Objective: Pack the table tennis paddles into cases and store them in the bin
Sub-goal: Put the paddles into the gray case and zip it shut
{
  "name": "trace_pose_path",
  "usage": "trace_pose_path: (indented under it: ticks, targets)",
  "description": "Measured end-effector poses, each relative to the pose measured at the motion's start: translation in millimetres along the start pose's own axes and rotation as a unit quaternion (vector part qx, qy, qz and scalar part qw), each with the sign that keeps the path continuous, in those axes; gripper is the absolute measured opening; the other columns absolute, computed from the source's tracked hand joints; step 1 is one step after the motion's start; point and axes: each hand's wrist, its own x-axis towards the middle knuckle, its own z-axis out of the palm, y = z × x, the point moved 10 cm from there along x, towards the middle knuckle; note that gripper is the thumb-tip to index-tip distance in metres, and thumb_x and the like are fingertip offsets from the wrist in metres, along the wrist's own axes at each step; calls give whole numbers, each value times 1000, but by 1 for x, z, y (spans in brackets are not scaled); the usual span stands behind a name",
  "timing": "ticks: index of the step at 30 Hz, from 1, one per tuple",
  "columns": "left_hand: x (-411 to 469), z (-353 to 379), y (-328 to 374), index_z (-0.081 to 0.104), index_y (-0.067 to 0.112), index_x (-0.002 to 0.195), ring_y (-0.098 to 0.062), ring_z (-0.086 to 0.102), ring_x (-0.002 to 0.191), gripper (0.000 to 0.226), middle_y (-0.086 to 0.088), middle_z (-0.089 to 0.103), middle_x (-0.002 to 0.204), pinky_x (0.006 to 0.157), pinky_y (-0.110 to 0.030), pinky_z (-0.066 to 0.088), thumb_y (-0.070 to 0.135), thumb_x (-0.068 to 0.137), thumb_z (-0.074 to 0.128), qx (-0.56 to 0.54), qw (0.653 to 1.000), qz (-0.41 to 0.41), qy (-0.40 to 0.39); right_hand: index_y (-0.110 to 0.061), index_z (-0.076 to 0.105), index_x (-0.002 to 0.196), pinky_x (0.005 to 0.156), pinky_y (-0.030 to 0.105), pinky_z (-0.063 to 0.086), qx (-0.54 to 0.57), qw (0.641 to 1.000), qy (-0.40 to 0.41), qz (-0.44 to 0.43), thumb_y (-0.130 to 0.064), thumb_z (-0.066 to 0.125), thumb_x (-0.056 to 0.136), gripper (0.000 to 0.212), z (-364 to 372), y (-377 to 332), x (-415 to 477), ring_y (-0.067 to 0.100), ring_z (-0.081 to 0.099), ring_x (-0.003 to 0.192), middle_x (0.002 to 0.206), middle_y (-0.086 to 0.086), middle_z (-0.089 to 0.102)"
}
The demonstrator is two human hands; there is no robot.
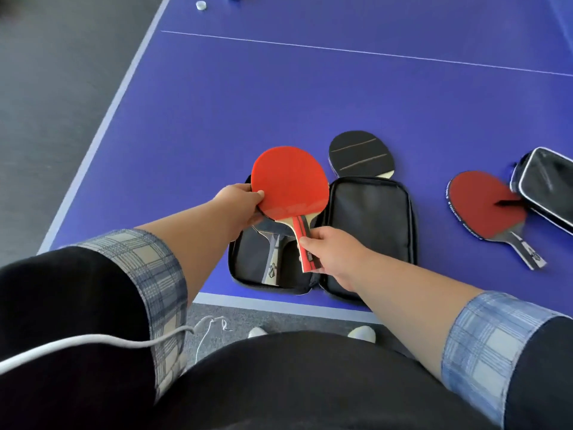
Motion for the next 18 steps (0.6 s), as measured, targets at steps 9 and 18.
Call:
trace_pose_path:
  ticks: [9,18]
  targets:
    - [24,-16,-5,65,24,117,-28,70,79,26,0,71,94,83,-45,59,27,93,55,232,970,68,29,-29,61,82,85,46,59,-87,993,80,25,-33,59,97,16,16,10,11,20,62,72,79,1,64]
    - [28,-15,-24,59,23,129,-18,66,73,38,5,71,107,58,-27,49,23,91,54,258,963,76,8,-21,59,103,70,31,52,-155,983,63,79,-33,60,97,14,23,25,11,17,62,78,89,2,65]
